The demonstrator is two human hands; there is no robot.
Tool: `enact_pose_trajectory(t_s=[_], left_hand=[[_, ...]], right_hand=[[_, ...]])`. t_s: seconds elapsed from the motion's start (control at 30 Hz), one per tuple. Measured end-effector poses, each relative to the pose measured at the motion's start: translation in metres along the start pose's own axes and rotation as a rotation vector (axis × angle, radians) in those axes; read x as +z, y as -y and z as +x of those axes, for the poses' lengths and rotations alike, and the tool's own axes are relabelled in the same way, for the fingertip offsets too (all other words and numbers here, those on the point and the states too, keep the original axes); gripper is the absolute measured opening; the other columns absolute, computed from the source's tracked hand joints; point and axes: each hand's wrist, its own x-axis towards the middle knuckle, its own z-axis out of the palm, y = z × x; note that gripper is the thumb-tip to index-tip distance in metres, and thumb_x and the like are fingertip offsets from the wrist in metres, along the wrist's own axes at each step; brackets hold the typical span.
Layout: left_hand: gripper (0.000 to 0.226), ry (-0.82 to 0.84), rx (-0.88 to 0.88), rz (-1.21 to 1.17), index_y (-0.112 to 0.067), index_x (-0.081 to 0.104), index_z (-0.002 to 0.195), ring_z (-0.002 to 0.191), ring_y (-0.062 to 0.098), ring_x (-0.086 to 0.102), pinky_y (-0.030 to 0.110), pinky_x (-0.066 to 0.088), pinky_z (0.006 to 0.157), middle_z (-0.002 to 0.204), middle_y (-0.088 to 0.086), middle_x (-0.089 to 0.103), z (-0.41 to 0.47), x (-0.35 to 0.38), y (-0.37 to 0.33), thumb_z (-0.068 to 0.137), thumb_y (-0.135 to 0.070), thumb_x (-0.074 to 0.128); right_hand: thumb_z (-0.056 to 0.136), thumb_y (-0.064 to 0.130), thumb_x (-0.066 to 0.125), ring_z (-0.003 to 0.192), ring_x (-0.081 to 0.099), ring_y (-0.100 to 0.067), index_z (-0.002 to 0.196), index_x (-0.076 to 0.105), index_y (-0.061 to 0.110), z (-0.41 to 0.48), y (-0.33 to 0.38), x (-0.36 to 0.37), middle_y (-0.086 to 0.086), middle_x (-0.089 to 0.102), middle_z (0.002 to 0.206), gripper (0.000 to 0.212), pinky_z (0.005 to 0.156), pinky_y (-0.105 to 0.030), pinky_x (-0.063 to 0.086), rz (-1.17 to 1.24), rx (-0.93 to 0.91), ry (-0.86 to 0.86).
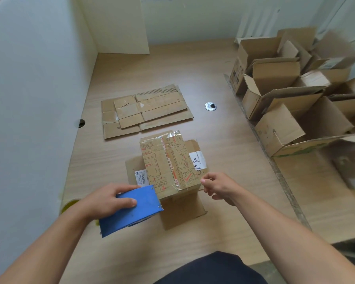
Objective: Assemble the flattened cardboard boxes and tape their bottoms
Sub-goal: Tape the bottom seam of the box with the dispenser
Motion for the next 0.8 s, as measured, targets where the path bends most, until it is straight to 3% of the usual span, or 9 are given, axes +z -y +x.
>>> enact_pose_trajectory(t_s=[0.1,0.2,0.27,0.37,0.43,0.5,0.63,0.7,0.8], left_hand=[[0.041,-0.004,-0.013,0.009,-0.066,0.055,0.109,0.099,0.004,0.064,0.037,0.050,0.095,0.117,-0.023,0.065,0.001,0.000,0.000,0.068,-0.060,0.057],[0.042,0.002,-0.029,0.009,-0.065,0.054,0.109,0.100,0.006,0.064,0.037,0.050,0.096,0.118,-0.021,0.065,0.000,0.001,-0.003,0.068,-0.060,0.057],[0.042,0.001,-0.023,0.008,-0.065,0.055,0.109,0.099,0.005,0.064,0.036,0.050,0.096,0.118,-0.021,0.065,-0.001,0.001,-0.005,0.068,-0.059,0.057],[0.046,0.005,-0.019,0.009,-0.063,0.055,0.114,0.100,0.006,0.064,0.037,0.050,0.095,0.119,-0.020,0.064,-0.004,0.002,-0.006,0.068,-0.059,0.055],[0.054,0.012,-0.016,0.013,-0.057,0.056,0.123,0.103,0.010,0.064,0.041,0.050,0.097,0.122,-0.016,0.064,-0.005,0.003,-0.005,0.069,-0.059,0.055],[0.060,0.009,-0.016,0.023,-0.053,0.056,0.129,0.104,0.011,0.064,0.043,0.049,0.099,0.123,-0.015,0.064,-0.005,0.003,-0.005,0.069,-0.059,0.055],[0.061,0.012,-0.005,0.034,-0.052,0.055,0.131,0.104,0.011,0.063,0.042,0.049,0.098,0.122,-0.015,0.064,-0.005,0.002,-0.007,0.070,-0.059,0.054],[0.062,0.003,0.007,0.036,-0.052,0.054,0.132,0.103,0.010,0.063,0.042,0.049,0.098,0.122,-0.015,0.063,-0.006,0.004,-0.006,0.071,-0.059,0.053],[0.058,-0.028,0.040,0.009,-0.057,0.052,0.131,0.106,0.007,0.062,0.038,0.049,0.097,0.125,-0.020,0.061,-0.008,0.010,0.006,0.072,-0.059,0.054]], right_hand=[[0.100,0.034,0.056,0.067,0.054,-0.013,0.107,0.064,0.028,0.001,-0.002,0.001,0.001,0.066,0.081,0.013,0.065,-0.027,0.045,0.003,0.032,0.004],[0.098,0.037,0.059,0.071,0.052,-0.013,0.127,0.047,0.046,0.001,-0.007,-0.001,-0.005,0.066,0.103,0.033,0.064,-0.026,0.043,-0.083,-0.032,-0.038],[0.097,0.028,0.059,0.079,0.052,-0.013,0.124,0.057,0.032,0.004,-0.008,0.001,0.000,0.061,0.099,0.028,0.068,-0.026,0.043,-0.285,-0.214,-0.135],[0.094,0.019,0.061,0.109,0.052,-0.017,0.113,0.063,0.024,0.004,-0.005,0.005,0.006,0.055,0.111,0.020,0.096,-0.034,0.045,-0.457,-0.554,-0.262],[0.094,0.028,0.064,0.133,0.042,-0.021,0.129,0.062,0.026,0.003,0.000,0.006,0.006,0.052,0.136,0.035,0.111,-0.037,0.036,-0.591,-0.774,-0.236],[0.095,0.041,0.062,0.151,0.022,-0.024,0.145,0.050,0.034,0.007,0.006,0.010,0.006,0.037,0.158,0.052,0.114,-0.039,0.026,-0.860,-0.931,-0.146],[0.101,0.053,0.042,0.155,-0.002,-0.023,0.153,0.024,0.048,0.019,0.015,0.023,0.011,0.010,0.166,0.055,0.122,-0.043,0.013,-1.250,-0.913,0.009],[0.101,0.056,0.031,0.154,0.005,-0.024,0.153,0.022,0.049,0.022,0.012,0.023,0.011,0.012,0.166,0.053,0.122,-0.042,0.015,-1.275,-0.917,-0.020],[0.100,0.052,0.031,0.148,0.029,-0.030,0.150,0.038,0.040,0.020,0.007,0.023,0.003,0.033,0.160,0.053,0.118,-0.046,0.028,-1.256,-1.009,-0.079]])
